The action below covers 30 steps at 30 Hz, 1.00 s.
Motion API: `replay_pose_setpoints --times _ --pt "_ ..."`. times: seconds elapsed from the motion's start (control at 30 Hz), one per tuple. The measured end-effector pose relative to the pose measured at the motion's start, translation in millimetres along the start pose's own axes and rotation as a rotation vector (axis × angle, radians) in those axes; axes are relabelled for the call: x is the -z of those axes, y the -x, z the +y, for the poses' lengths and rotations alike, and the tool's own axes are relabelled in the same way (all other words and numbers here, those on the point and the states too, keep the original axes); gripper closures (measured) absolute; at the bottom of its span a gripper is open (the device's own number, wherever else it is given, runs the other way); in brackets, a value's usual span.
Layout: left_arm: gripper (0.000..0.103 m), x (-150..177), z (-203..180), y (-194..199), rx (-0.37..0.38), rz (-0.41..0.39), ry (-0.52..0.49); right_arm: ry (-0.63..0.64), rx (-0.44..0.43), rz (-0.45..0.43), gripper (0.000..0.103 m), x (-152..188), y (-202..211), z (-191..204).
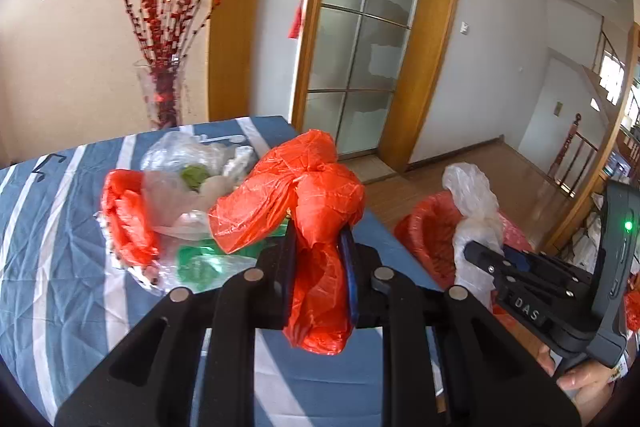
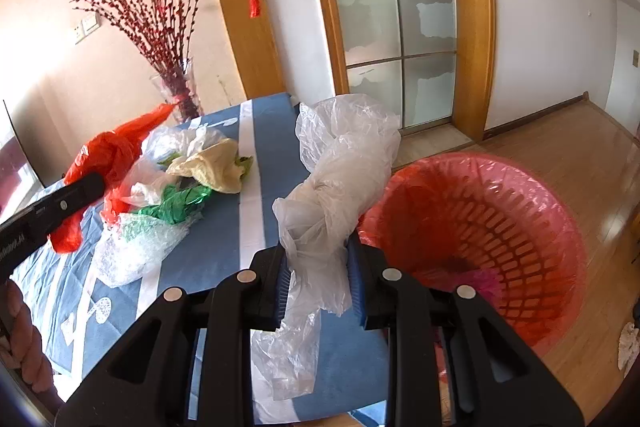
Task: Collect trash
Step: 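Carry the clear bag to the basket while the left gripper holds the red bag, then drop the clear bag and red bag into the basket, opening both grippers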
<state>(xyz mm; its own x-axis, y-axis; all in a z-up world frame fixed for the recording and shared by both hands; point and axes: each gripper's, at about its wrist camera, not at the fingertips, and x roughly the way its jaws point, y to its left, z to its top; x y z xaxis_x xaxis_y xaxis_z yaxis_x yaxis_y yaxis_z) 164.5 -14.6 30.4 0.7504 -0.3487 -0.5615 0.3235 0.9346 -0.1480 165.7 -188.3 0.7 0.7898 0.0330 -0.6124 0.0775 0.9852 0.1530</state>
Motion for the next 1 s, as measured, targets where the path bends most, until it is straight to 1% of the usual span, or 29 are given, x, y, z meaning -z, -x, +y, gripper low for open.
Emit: replay_pose_setpoints --times 0.37,0.67,0.87,1.0 --pt "0.082 3.4 -44.8 -12.3 0.084 0.021 -0.055 -0.028 0.053 -0.042 0.077 -8.9 18.3 -33.1" --pt "0.082 2.0 -79.0 -22.8 0.153 0.035 -0.087 -0.048 0.099 -0.062 0.077 -10.1 31.2 -60.8" --pt "0.082 3.3 -100.9 -33.5 0.187 0.051 -0.11 -0.057 0.136 -0.071 0.077 -11.5 37.6 -80.5" --pt "0.082 3.1 -114.3 -43.2 0.224 0.063 -0.118 -0.068 0.159 -0.071 0.077 -12.0 38.7 -93.8"
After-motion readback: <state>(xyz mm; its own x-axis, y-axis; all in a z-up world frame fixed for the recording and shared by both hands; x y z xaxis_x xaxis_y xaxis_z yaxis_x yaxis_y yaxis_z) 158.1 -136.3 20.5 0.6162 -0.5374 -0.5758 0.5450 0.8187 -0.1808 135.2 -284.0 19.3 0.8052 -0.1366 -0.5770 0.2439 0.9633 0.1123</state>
